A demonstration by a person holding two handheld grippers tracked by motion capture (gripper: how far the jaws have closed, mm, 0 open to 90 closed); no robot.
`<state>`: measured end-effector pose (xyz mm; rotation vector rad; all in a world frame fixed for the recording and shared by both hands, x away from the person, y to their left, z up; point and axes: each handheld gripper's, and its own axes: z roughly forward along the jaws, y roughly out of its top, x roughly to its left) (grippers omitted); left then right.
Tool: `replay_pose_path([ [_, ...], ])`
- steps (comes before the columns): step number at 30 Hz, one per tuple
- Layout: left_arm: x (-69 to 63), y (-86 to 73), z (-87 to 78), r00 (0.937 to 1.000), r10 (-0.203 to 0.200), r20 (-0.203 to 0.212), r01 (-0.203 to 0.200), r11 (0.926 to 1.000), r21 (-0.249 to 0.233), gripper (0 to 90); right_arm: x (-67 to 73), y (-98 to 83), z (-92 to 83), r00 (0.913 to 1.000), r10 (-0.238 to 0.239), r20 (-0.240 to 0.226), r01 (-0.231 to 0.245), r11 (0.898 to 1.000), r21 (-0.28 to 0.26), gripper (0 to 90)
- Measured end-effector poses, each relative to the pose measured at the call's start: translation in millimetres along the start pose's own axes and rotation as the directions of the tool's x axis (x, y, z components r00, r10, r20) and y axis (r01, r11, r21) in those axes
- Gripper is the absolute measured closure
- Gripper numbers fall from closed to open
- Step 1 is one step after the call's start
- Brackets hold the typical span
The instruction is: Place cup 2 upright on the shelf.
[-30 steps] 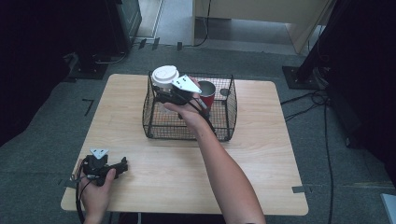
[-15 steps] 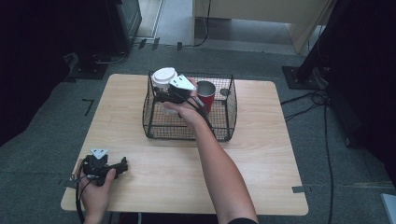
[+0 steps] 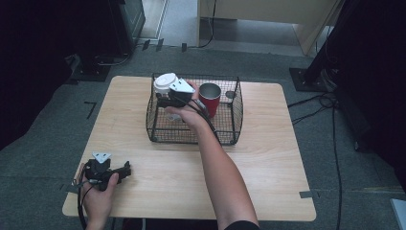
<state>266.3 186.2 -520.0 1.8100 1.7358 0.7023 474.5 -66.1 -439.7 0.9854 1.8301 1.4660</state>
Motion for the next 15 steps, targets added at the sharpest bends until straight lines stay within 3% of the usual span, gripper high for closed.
replay_pose_path([
  [3,0.0,0.0,0.0,1.0000,0.000,0.000,0.000,1.0000,0.000,0.1,-0.2,-4.0,1.5,0.9999,-0.008,-0.008,0.008,1.000,0.020,16.1],
  [15,-0.1,0.0,0.1,1.0000,-0.002,-0.001,0.002,1.0000,-0.002,0.0,0.1,-2.9,-5.2,0.9987,0.046,-0.023,-0.045,0.998,0.051,15.5],
])
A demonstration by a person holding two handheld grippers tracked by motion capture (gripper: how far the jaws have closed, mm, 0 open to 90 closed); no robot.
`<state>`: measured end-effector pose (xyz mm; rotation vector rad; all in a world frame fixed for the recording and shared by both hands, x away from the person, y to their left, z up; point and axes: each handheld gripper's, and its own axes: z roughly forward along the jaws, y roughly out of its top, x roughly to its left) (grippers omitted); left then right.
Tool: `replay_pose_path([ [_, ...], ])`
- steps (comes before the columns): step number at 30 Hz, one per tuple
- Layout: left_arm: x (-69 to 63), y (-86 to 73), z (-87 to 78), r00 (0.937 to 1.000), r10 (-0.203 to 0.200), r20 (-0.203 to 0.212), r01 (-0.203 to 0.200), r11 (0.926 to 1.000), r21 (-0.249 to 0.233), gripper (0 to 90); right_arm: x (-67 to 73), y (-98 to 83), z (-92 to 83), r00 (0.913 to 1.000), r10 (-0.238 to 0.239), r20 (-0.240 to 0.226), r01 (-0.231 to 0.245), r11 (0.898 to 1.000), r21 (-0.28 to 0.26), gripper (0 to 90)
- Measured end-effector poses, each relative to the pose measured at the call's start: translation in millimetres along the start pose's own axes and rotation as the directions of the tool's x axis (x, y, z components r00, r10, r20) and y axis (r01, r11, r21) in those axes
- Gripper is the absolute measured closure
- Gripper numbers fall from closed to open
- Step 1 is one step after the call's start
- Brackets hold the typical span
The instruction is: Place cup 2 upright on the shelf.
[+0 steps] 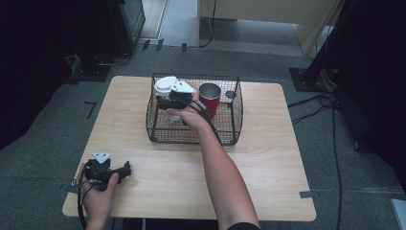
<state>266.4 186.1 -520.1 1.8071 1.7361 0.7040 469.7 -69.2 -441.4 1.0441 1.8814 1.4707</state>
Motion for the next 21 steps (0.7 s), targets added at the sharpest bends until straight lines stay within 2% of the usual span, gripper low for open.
replay_pose_path([
  [4,-0.1,0.0,0.1,1.0000,-0.001,0.000,0.001,1.0000,-0.001,0.0,-2.4,-0.5,-3.7,0.9998,0.011,-0.018,-0.011,1.000,0.012,13.9],
  [7,-0.3,0.4,0.3,1.0000,0.003,0.002,-0.003,1.0000,0.001,0.1,-1.3,-1.2,-5.9,0.9992,-0.015,-0.037,0.016,1.000,0.022,10.1],
  [10,-0.3,0.5,0.3,1.0000,0.005,0.004,-0.005,1.0000,0.002,0.0,0.6,-1.0,-8.1,0.9987,-0.015,-0.048,0.016,1.000,0.025,4.7],
  [21,-0.1,0.6,0.1,1.0000,0.007,0.004,-0.007,1.0000,0.005,0.1,0.1,2.9,-18.7,0.9967,-0.064,-0.049,0.066,0.998,0.024,0.0],
])
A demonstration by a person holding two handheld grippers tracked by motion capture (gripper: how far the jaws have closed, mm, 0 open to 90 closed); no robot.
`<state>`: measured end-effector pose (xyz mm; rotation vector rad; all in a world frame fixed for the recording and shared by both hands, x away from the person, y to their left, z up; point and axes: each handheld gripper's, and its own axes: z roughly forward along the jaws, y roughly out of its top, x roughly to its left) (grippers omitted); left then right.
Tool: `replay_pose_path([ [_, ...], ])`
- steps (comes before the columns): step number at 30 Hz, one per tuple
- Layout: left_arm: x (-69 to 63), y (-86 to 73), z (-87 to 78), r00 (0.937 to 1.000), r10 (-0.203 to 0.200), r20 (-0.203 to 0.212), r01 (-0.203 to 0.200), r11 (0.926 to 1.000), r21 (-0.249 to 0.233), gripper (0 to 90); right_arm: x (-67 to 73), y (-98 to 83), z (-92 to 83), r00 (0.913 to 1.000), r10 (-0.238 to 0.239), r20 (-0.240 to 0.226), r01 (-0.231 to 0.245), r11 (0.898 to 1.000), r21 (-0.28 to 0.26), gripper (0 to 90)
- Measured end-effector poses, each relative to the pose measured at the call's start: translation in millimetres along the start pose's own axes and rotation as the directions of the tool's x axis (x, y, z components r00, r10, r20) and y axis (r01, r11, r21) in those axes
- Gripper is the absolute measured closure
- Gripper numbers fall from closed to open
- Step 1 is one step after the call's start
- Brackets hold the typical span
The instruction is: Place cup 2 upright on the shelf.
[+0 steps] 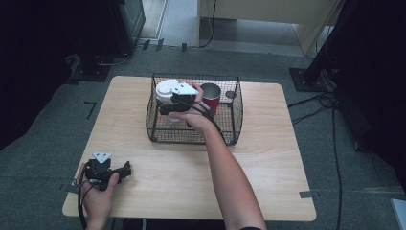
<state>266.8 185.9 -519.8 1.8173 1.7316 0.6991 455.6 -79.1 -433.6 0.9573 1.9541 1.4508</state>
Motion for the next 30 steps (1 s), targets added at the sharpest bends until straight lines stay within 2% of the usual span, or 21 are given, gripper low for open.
replay_pose_path([
  [6,-0.1,0.0,0.1,1.0000,-0.001,0.000,0.001,1.0000,-0.001,0.0,-3.6,0.4,-7.8,0.9997,-0.022,-0.004,0.022,1.000,0.002,0.0],
  [19,-0.4,0.3,0.4,1.0000,-0.001,0.001,0.001,1.0000,-0.001,0.1,-6.0,13.0,-30.5,0.9983,-0.045,-0.038,0.044,0.999,-0.032,0.0],
  [30,-0.5,0.2,0.6,1.0000,-0.002,0.000,0.002,1.0000,-0.004,0.0,-7.3,23.4,-58.4,0.9972,-0.053,-0.052,0.048,0.995,-0.089,0.0],
])
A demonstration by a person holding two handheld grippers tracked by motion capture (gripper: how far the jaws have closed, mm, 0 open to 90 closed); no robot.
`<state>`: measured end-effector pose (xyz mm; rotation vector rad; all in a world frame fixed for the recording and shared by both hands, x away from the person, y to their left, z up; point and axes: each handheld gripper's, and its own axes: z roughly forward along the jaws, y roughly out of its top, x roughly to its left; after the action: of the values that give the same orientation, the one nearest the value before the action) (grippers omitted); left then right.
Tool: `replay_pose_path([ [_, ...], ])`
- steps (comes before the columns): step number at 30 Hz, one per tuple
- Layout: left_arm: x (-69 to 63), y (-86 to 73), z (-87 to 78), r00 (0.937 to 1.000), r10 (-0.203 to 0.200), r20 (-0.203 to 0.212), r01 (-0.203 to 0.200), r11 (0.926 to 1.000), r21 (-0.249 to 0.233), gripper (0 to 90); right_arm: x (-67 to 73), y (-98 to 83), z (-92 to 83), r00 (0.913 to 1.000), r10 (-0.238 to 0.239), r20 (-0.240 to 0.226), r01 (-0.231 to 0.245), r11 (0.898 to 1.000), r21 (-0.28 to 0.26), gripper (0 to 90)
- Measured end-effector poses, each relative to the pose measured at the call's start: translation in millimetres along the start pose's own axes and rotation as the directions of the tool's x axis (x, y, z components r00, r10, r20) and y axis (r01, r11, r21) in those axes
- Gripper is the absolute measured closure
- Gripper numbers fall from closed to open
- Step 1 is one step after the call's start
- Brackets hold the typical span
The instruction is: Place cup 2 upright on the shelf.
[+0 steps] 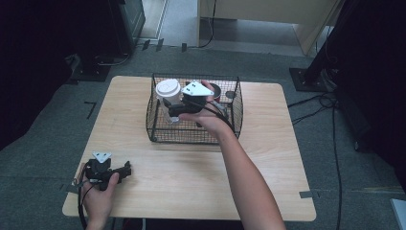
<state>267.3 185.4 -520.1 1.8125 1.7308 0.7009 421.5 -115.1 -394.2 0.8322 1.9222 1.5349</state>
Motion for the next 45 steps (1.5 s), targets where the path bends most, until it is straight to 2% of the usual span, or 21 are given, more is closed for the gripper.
replay_pose_path([
  [8,-0.2,0.0,0.1,1.0000,-0.003,0.000,0.003,1.0000,-0.002,0.1,-1.8,5.0,-24.9,0.9997,-0.023,0.002,0.023,0.999,-0.022,0.0],
  [12,-0.1,0.0,0.0,1.0000,-0.001,0.000,0.001,1.0000,0.000,0.1,-4.5,4.6,-37.9,0.9991,-0.035,0.022,0.035,0.999,-0.023,0.0],
  [25,-0.2,0.0,0.1,1.0000,-0.002,0.000,0.002,1.0000,-0.002,0.1,-12.7,-8.9,-78.7,0.9985,-0.018,0.052,0.020,0.999,-0.044,0.0],
  [35,-0.2,0.0,0.1,1.0000,-0.002,-0.001,0.002,1.0000,-0.002,0.1,-15.7,-12.5,-105.3,0.9966,-0.004,0.082,0.010,0.998,-0.067,0.0],
  [45,-0.2,0.0,0.1,1.0000,-0.002,0.000,0.002,1.0000,-0.002,0.1,-19.5,-23.3,-129.3,0.9939,0.002,0.110,0.005,0.998,-0.064,0.0],
])
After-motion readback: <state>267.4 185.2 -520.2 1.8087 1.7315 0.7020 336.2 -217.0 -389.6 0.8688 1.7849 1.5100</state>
